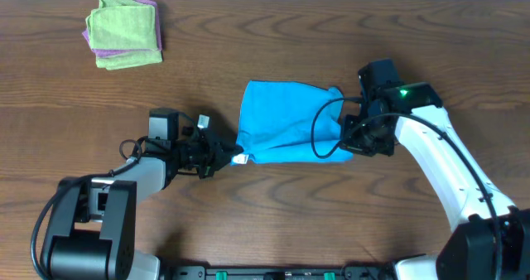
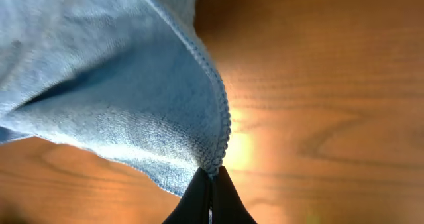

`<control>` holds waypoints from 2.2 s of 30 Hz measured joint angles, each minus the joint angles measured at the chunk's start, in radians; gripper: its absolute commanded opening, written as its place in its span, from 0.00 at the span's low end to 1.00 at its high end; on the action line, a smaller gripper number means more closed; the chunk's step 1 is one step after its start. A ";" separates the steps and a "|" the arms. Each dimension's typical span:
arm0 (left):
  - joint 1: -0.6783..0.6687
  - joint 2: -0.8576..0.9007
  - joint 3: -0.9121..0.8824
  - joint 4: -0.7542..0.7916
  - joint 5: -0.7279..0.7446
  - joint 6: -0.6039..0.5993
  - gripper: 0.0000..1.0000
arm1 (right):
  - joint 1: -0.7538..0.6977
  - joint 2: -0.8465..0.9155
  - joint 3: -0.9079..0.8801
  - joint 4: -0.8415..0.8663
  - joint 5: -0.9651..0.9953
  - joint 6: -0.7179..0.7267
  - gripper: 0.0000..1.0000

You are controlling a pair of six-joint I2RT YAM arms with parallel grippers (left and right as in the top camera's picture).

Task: Fold the cloth
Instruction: 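Hold the left corner and pull the right gripper rightward to stretch cloth, then lower the stretched cloth flat onto the table with both grippers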

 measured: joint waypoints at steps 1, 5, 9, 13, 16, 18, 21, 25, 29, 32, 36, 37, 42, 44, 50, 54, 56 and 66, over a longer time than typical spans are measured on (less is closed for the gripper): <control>0.000 -0.002 0.002 -0.028 0.009 0.009 0.06 | 0.000 0.000 0.000 -0.024 0.007 0.009 0.01; 0.000 -0.042 0.006 -0.226 0.024 0.087 0.06 | 0.000 -0.006 -0.001 -0.102 0.055 0.035 0.01; -0.002 -0.109 0.006 -0.377 0.013 0.175 0.06 | 0.000 -0.061 -0.010 -0.121 0.090 0.045 0.01; -0.002 -0.172 0.006 -0.436 -0.010 0.217 0.06 | 0.000 -0.158 -0.087 -0.121 0.099 0.048 0.01; -0.002 -0.192 0.006 -0.442 -0.022 0.230 0.06 | 0.000 -0.198 -0.164 -0.121 0.106 0.056 0.01; -0.004 -0.201 0.006 -0.443 -0.027 0.230 0.06 | 0.000 -0.210 -0.209 -0.124 0.106 0.062 0.01; -0.012 -0.202 0.006 -0.443 -0.031 0.229 0.06 | 0.000 -0.226 -0.224 -0.119 0.105 0.071 0.01; -0.028 -0.202 0.006 -0.443 -0.036 0.229 0.06 | 0.000 -0.251 -0.224 -0.099 0.108 0.075 0.01; -0.046 -0.202 0.006 -0.443 -0.036 0.221 0.06 | 0.000 -0.251 -0.224 -0.105 0.108 0.082 0.01; -0.071 -0.202 0.006 -0.447 -0.036 0.209 0.06 | 0.000 -0.251 -0.224 -0.149 0.106 0.095 0.01; -0.096 -0.204 0.006 -0.454 -0.035 0.200 0.06 | 0.000 -0.251 -0.224 -0.168 0.104 0.105 0.01; -0.096 -0.208 0.006 -0.454 -0.035 0.198 0.06 | 0.000 -0.251 -0.224 -0.161 0.104 0.106 0.01; -0.096 -0.246 0.006 -0.471 -0.035 0.175 0.06 | 0.000 -0.251 -0.224 -0.161 0.103 0.109 0.01; -0.096 -0.266 0.006 -0.483 -0.036 0.171 0.06 | 0.000 -0.251 -0.224 -0.179 0.103 0.111 0.02; -0.097 -0.317 0.006 -0.491 -0.041 0.134 0.06 | 0.000 -0.251 -0.224 -0.176 0.103 0.122 0.01; -0.096 -0.323 0.006 -0.482 -0.075 0.112 0.06 | 0.000 -0.251 -0.224 -0.103 0.108 0.140 0.01; -0.097 -0.323 0.006 -0.451 -0.102 0.096 0.06 | 0.000 -0.251 -0.224 -0.056 0.117 0.147 0.01; -0.097 -0.324 0.006 -0.278 -0.280 0.003 0.06 | 0.000 -0.251 -0.224 0.166 0.205 0.158 0.01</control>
